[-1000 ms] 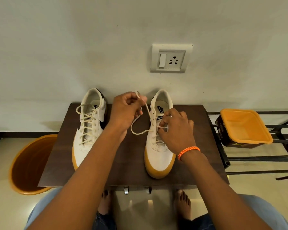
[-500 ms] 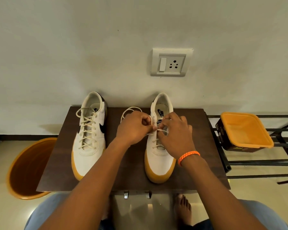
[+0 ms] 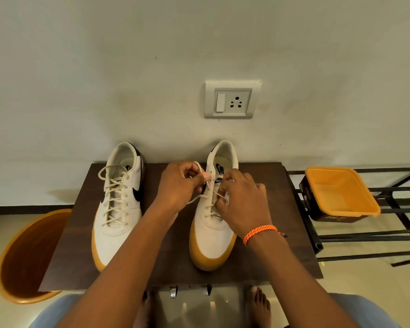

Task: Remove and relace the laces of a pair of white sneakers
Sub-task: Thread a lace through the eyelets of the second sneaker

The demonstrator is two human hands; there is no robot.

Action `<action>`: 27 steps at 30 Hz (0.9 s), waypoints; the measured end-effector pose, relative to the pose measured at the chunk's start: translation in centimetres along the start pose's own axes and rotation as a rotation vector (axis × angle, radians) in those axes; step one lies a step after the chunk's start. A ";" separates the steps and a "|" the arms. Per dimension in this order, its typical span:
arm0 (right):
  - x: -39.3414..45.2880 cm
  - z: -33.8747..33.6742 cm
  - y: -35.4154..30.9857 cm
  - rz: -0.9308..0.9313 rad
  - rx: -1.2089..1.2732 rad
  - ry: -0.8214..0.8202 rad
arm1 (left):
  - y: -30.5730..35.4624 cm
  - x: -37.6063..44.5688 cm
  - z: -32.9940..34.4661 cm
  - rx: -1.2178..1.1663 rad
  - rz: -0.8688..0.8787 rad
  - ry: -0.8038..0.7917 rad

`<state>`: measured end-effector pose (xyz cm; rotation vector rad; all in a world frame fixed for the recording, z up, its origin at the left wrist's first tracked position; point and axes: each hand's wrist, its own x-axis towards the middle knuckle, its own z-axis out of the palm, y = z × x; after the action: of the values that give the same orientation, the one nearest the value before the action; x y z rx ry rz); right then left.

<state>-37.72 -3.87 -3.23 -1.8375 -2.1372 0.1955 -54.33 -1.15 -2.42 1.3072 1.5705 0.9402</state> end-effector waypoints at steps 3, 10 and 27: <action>0.0 0.0 0.1 -0.012 0.015 -0.012 | -0.2 0.1 0.0 0.034 -0.018 0.015; 0.1 0.0 0.8 0.002 0.085 -0.014 | -0.7 0.4 0.0 0.138 -0.058 -0.021; 0.3 -2.1 -0.6 -0.052 0.867 -0.249 | 2.2 -0.7 -1.5 0.062 0.102 -0.295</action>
<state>-37.64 -3.92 -1.08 -1.2721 -1.7811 1.1756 -54.97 -1.53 0.24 1.5062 1.3246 0.7252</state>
